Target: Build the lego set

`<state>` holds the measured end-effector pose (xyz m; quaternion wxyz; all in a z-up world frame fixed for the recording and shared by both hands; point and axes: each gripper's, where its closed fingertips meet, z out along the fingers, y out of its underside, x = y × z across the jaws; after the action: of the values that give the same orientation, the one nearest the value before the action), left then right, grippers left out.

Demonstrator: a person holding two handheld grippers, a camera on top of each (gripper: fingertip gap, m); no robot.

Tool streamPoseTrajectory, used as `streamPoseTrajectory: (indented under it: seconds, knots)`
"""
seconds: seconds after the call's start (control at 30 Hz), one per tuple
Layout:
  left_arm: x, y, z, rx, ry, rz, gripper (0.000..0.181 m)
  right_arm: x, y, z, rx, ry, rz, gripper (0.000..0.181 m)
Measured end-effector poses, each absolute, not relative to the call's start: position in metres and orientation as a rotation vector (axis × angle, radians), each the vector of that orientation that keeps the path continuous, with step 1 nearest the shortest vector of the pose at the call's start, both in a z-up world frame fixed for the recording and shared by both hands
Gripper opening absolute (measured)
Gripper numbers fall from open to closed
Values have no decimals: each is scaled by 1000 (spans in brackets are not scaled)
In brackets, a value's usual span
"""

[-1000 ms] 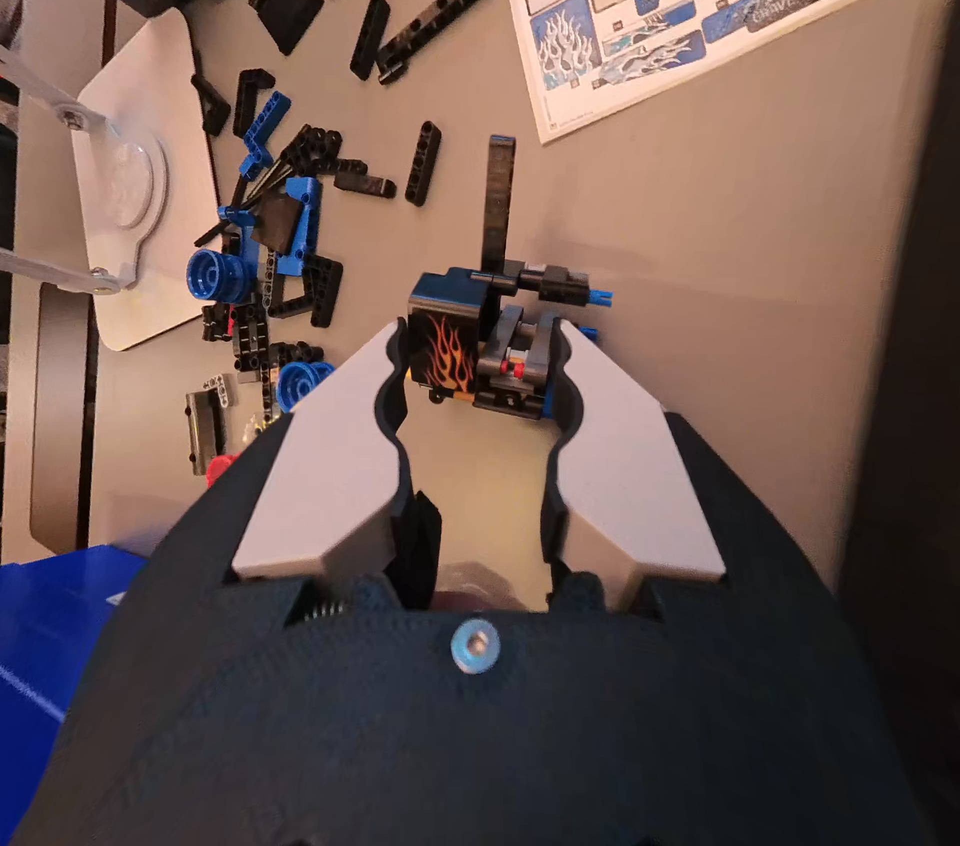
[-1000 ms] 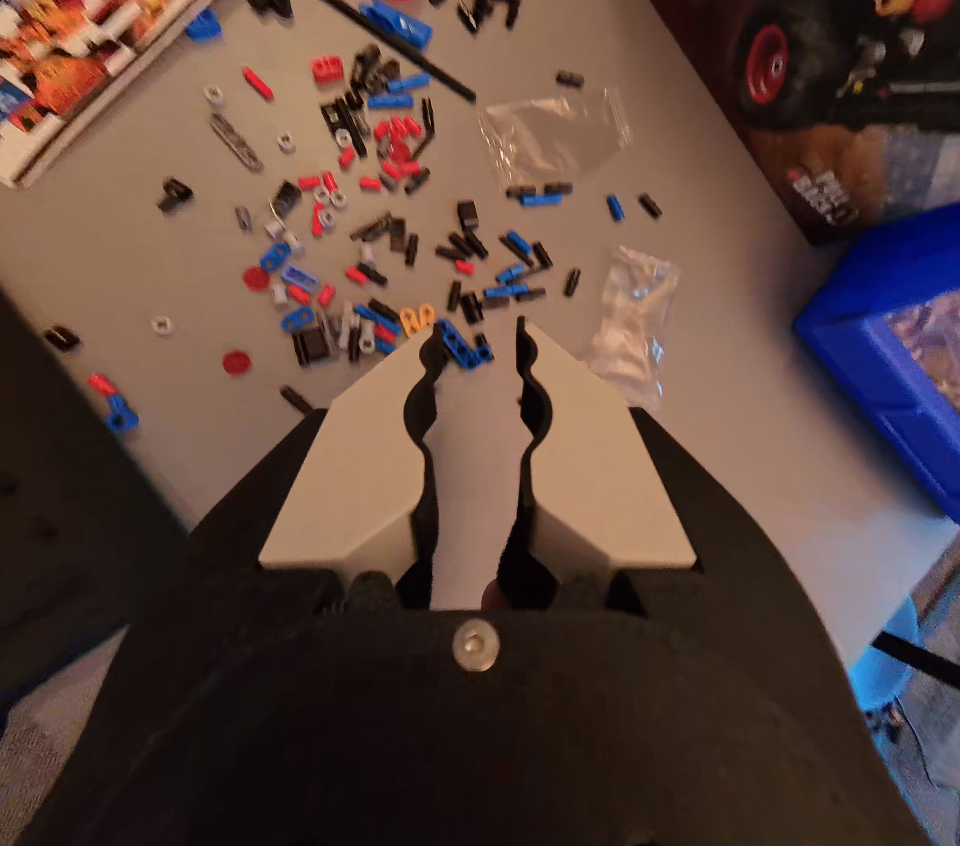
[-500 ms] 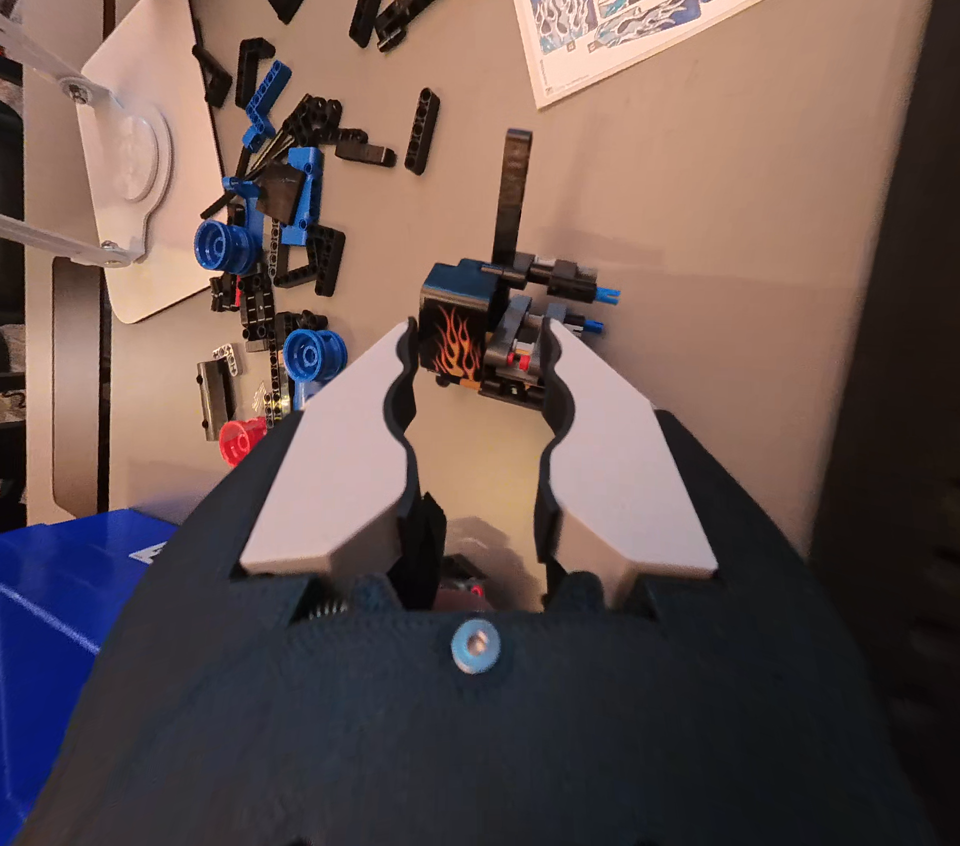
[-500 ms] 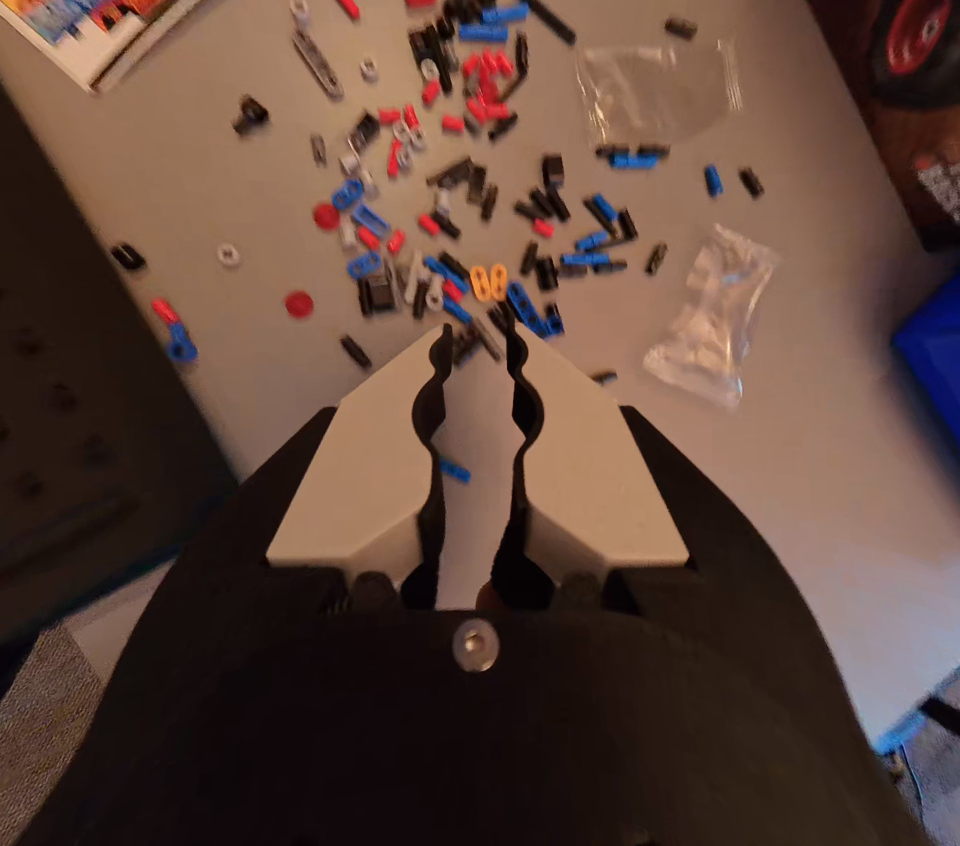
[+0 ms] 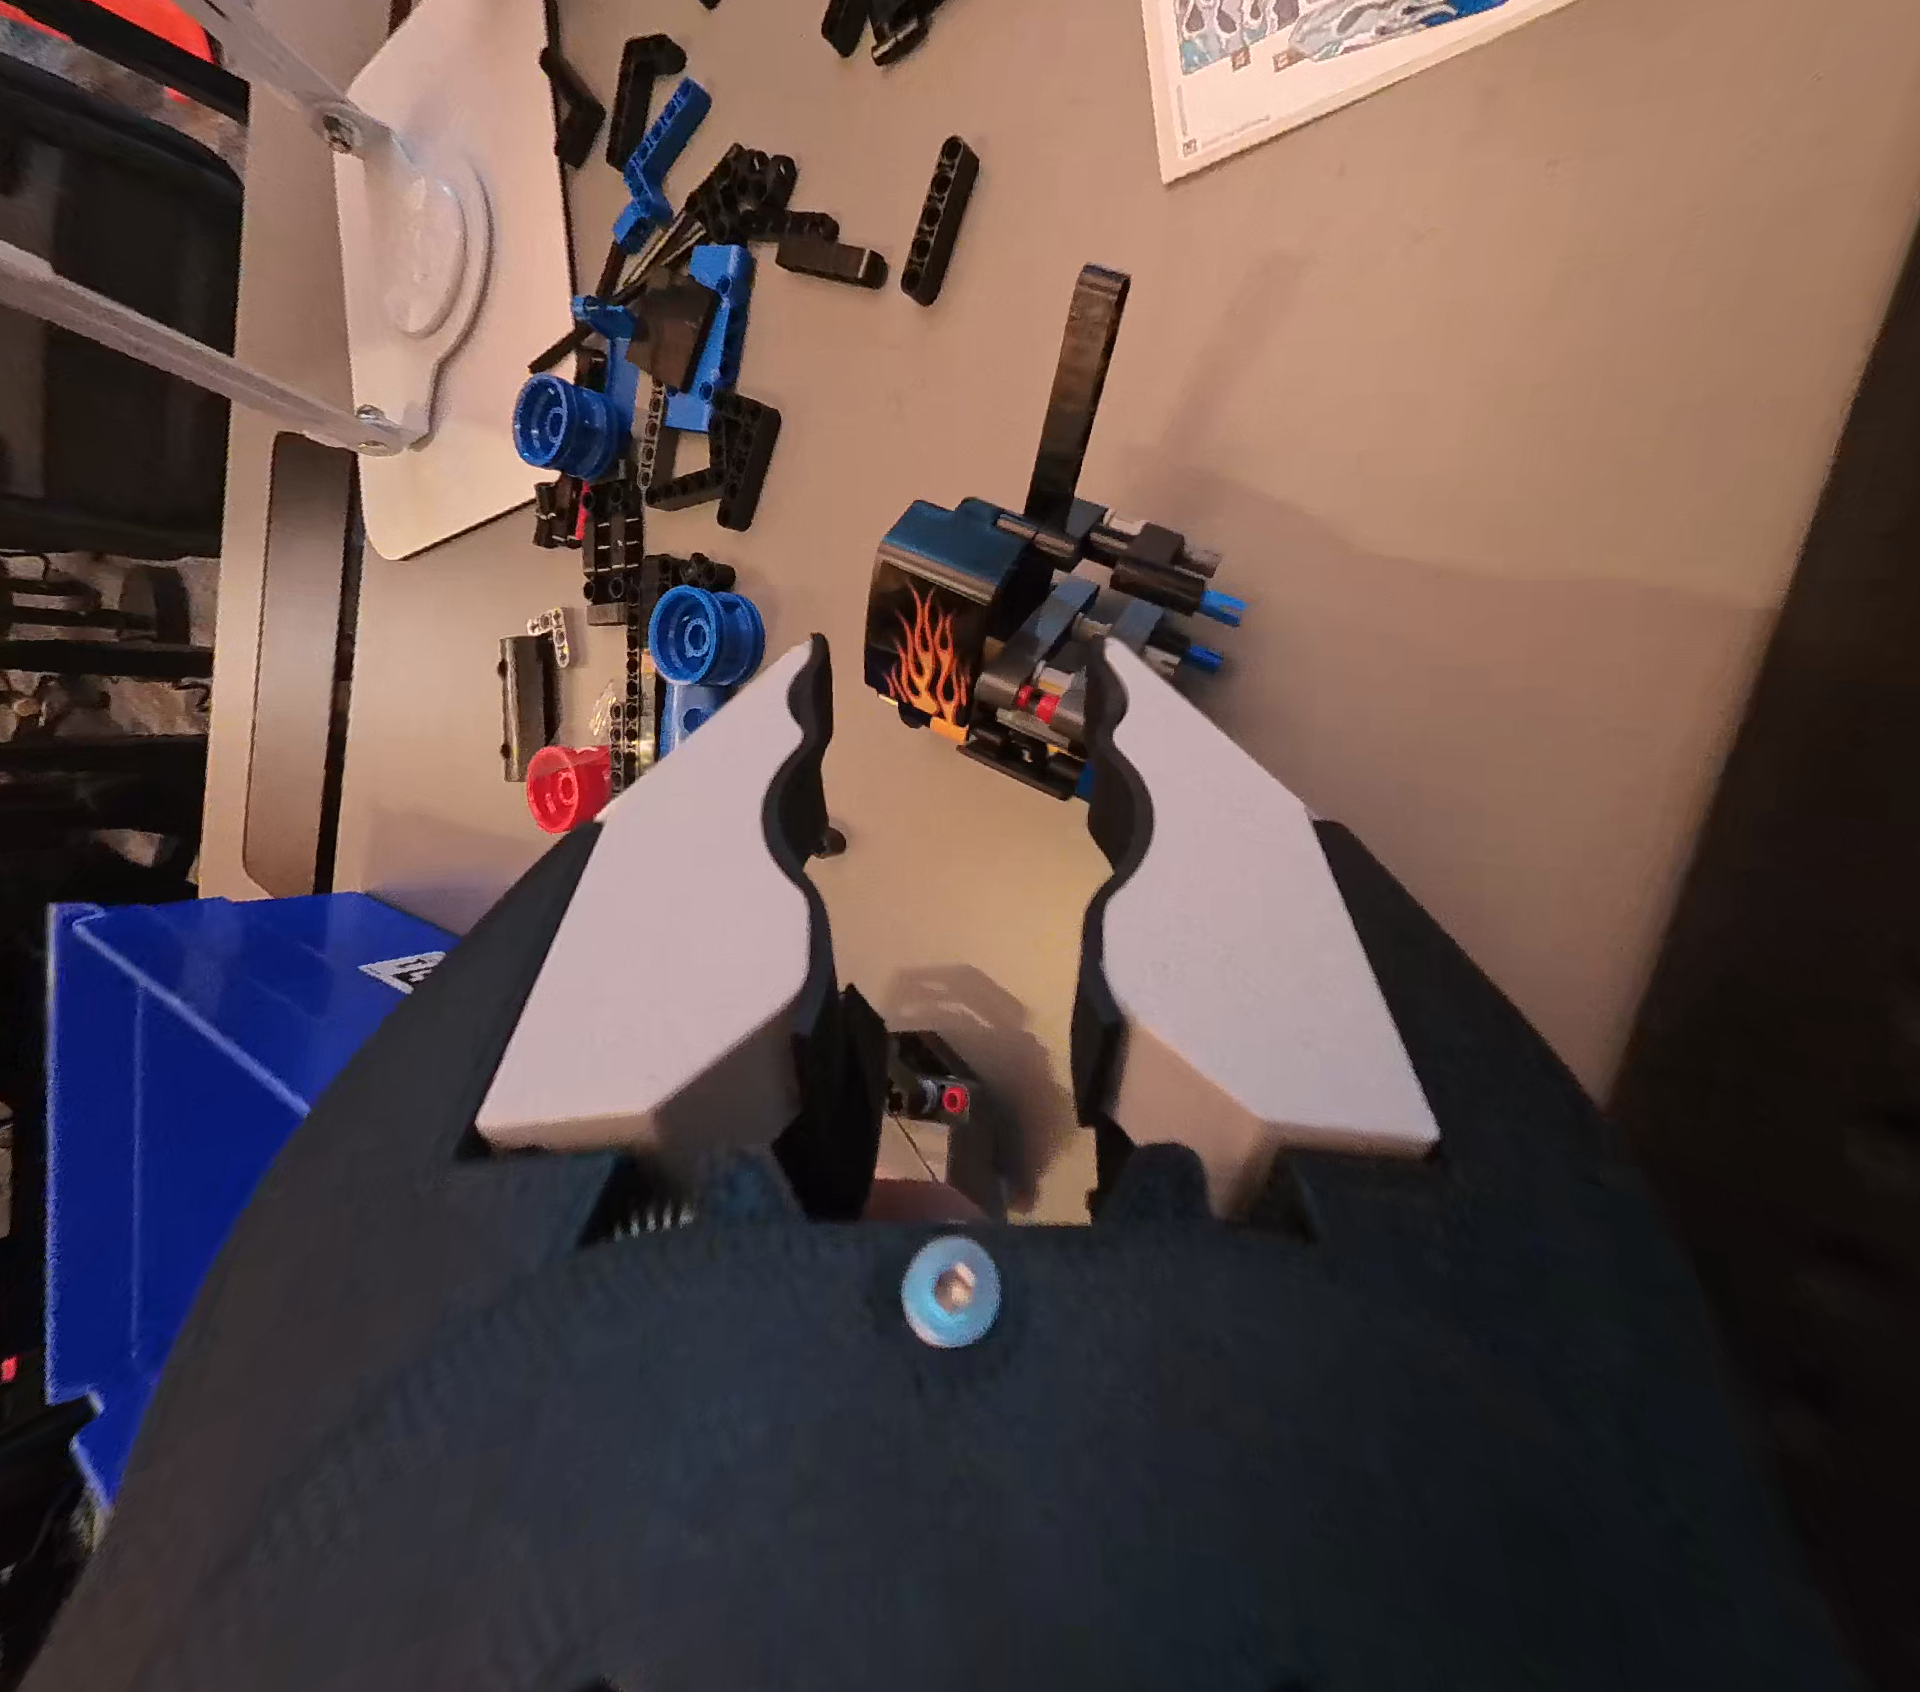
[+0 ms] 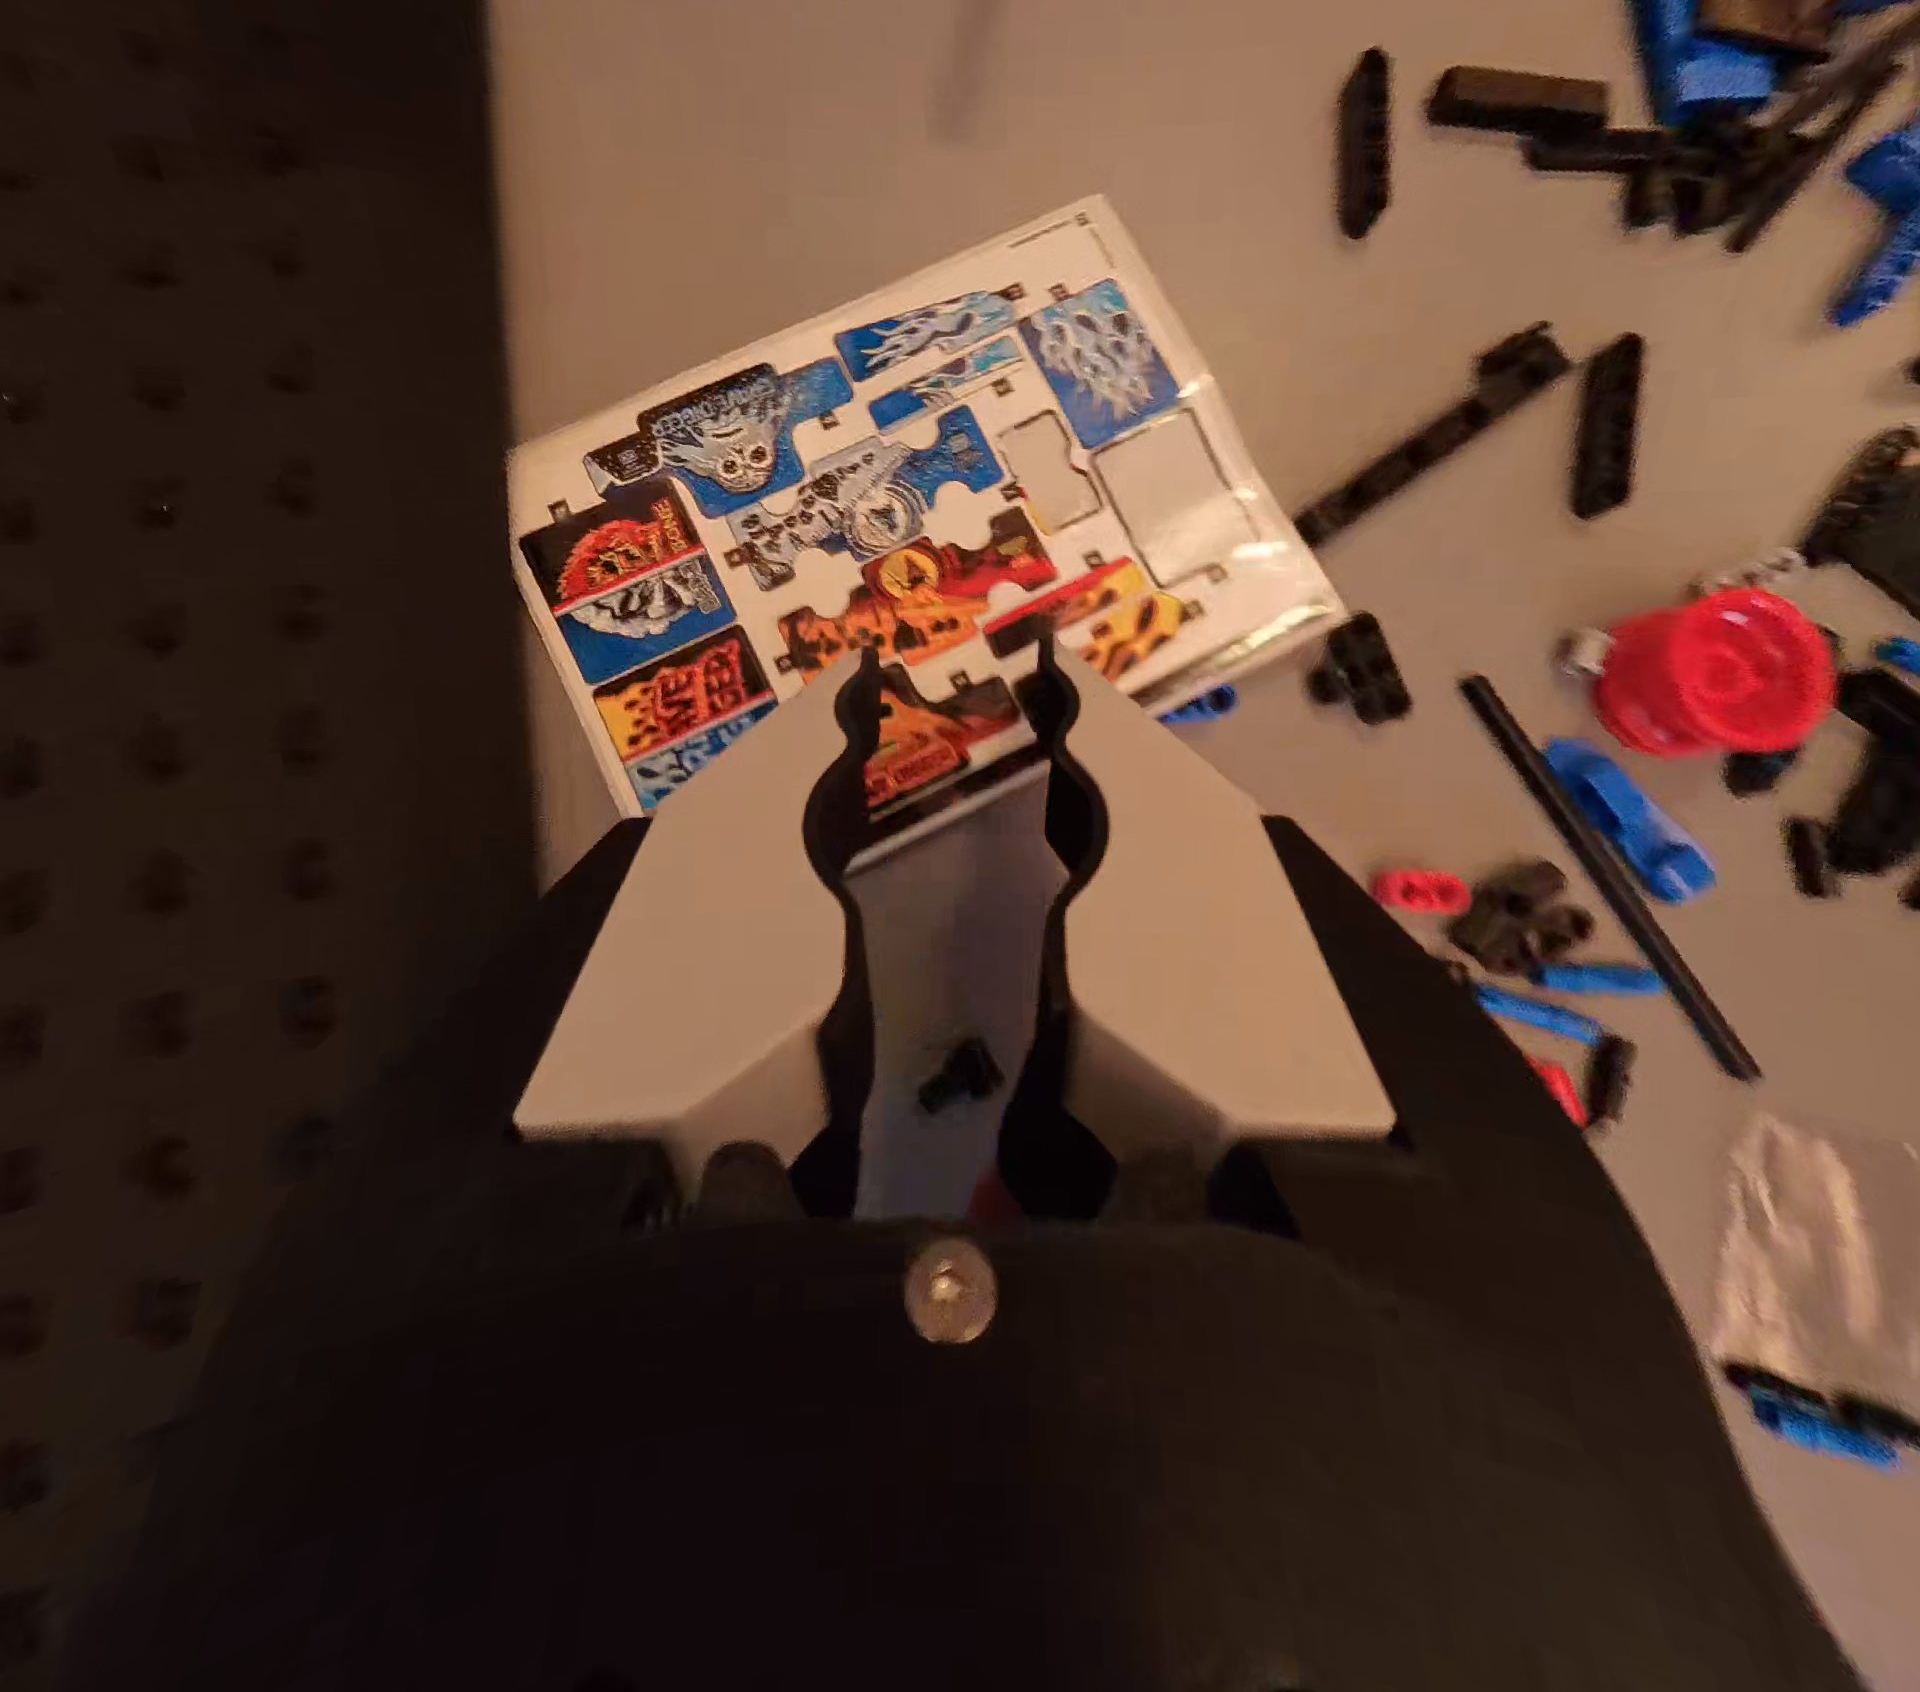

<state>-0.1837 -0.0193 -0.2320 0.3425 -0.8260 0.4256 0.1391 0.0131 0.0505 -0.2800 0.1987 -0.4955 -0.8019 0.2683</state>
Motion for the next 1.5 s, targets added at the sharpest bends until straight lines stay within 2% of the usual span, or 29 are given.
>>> streamPoseTrajectory:
  seconds: [0.1,0.17,0.27,0.4,0.53,0.67,0.73,0.77,0.8,0.83,1.07,1.27,1.3,1.33,1.37,1.5]
  knots:
    - [-179,-21,-223,-2114,1087,353,47,4,38,-285,-1377,-2295,771,25]
    - [-169,-17,-208,-2080,1050,327,49,-3,28,-285,-1320,-2329,788,16]
    - [-126,-7,-195,-2075,1006,160,51,-9,18,-284,-1192,-2378,754,17]
    - [-75,11,-223,-2210,1110,123,63,-12,3,-284,-1131,-2404,784,16]
    - [-60,28,-261,-2374,1296,53,64,-10,-5,-284,-1077,-2403,802,10]
    - [-58,23,-288,-2544,1436,-26,48,-8,-6,-284,-1072,-2385,836,10]
    - [-42,17,-290,-2526,1467,-132,19,-5,-6,-284,-1056,-2384,852,10]
    - [-40,17,-289,-2520,1464,-134,16,-3,-5,-284,-1044,-2388,848,10]
    - [-40,17,-290,-2517,1455,-125,2,-2,-3,-284,-1041,-2389,843,11]
    - [-41,21,-290,-2505,1436,-94,0,0,-1,-284,-1049,-2391,845,11]
    - [-37,18,-289,-2442,1379,-24,0,6,37,-273,-1251,-2244,869,27]
    - [-33,17,-289,-2515,1301,-148,30,7,36,-283,-1254,-2265,816,29]
    - [-31,15,-289,-2522,1298,-182,26,6,37,-284,-1255,-2264,806,29]
    - [-28,15,-289,-2517,1290,-206,33,6,38,-284,-1259,-2260,801,29]
    - [-28,16,-289,-2511,1279,-195,31,7,39,-283,-1266,-2254,804,29]
    - [-25,21,-290,-2480,1201,-239,0,7,43,-281,-1288,-2230,820,28]
